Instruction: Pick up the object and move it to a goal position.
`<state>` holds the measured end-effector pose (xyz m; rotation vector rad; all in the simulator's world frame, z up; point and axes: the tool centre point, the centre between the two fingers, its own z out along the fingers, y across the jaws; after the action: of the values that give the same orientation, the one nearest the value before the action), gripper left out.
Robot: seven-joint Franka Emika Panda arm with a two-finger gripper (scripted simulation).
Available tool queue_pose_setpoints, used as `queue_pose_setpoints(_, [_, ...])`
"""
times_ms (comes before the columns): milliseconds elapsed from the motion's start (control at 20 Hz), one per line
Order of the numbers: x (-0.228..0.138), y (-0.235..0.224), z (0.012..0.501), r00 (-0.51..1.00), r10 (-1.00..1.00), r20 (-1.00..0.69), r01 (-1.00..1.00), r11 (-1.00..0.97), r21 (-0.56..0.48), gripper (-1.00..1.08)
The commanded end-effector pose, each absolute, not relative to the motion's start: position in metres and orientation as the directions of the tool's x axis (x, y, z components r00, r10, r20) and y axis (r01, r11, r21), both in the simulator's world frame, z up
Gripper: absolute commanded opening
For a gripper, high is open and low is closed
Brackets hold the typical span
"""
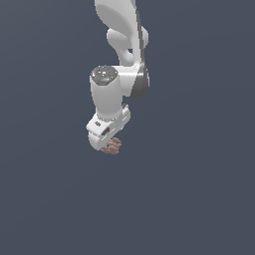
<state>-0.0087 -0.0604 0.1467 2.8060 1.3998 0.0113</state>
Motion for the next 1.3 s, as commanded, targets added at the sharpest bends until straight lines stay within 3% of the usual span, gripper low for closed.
queue_pose_setpoints(0, [-0.010, -0.063, 0.144, 0.549, 0.836, 0.003, 0.836, -0.549, 0.008, 1.00])
queue_pose_setpoints(750, [-0.019, -0.080, 0.132, 0.235, 0.972, 0.000, 0.972, -0.235, 0.002, 1.00])
queue_pose_setpoints(1250, [-0.021, -0.084, 0.128, 0.136, 0.991, 0.000, 0.991, -0.136, 0.000, 1.00])
